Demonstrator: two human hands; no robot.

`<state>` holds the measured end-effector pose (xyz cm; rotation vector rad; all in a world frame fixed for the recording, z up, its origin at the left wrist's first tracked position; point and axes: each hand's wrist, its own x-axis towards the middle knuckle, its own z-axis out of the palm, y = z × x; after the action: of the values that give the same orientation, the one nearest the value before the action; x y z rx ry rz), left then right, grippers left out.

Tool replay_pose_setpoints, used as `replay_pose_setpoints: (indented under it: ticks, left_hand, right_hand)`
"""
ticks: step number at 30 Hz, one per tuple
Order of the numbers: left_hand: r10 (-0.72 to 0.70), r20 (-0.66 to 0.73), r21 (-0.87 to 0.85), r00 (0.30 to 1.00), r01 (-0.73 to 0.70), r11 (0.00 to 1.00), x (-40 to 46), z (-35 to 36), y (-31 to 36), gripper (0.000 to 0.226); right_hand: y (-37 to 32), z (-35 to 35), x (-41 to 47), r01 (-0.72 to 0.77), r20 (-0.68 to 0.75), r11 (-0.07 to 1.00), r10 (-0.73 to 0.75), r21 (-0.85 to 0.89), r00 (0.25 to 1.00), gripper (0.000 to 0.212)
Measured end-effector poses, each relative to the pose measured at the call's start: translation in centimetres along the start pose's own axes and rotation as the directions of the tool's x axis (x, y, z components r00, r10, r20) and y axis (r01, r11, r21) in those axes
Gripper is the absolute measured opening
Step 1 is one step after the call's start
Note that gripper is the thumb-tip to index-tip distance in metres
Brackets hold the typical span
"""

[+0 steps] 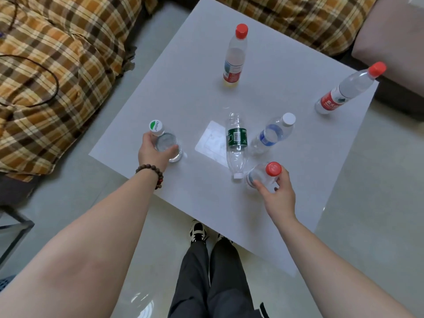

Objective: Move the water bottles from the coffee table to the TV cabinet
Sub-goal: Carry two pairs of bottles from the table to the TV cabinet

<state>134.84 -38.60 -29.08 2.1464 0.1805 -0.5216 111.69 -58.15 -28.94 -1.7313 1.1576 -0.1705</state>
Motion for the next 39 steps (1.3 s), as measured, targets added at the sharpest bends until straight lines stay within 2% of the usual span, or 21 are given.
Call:
replay_pose_setpoints:
  ticks: [5,12,20,23,29,39]
  left_hand:
    - [0.068,0.003,0.065,0.998,-0.068,0.996,-1.2,0.0,0.8,0.050]
    - [0.265,0.226,0.055,0.938,-0.284,0.957,-7.6,-0.6,5.3,0.049]
    - [0.413,0.358,-0.012,0.837,-0.438,0.899,-15.0,0.2,11.3,0.059]
    - [0.470,0.430,-0.030,0.771,-0.508,0.861,-17.0,2.3,13.4,0.066]
    - [0.542,0.571,-0.096,0.616,-0.606,0.790,-22.4,8.3,15.6,0.064]
    - [0.550,0.769,-0.165,0.325,-0.731,0.662,-38.3,17.7,15.4,0.070]
  right_hand:
    - [-0.8,-0.4,-0.6,0.009,-0.019,1.000,-0.009,0.016,1.000,0.057]
    - [-4.6,-3.4,-3.8,0.066,-0.049,0.996,-0.063,0.059,0.997,0.055]
    - [-7.4,-9.8,-7.7,0.091,-0.255,0.986,-0.053,0.141,0.966,0.053]
    - [-7.0,-12.0,-9.3,0.099,-0.347,0.982,-0.037,0.163,0.937,0.056]
    - [-3.5,-16.7,-13.4,0.083,-0.515,0.979,0.026,0.187,0.857,0.052]
    - [5.9,-26.8,-23.4,0.009,-0.725,0.944,0.246,0.328,0.643,0.049]
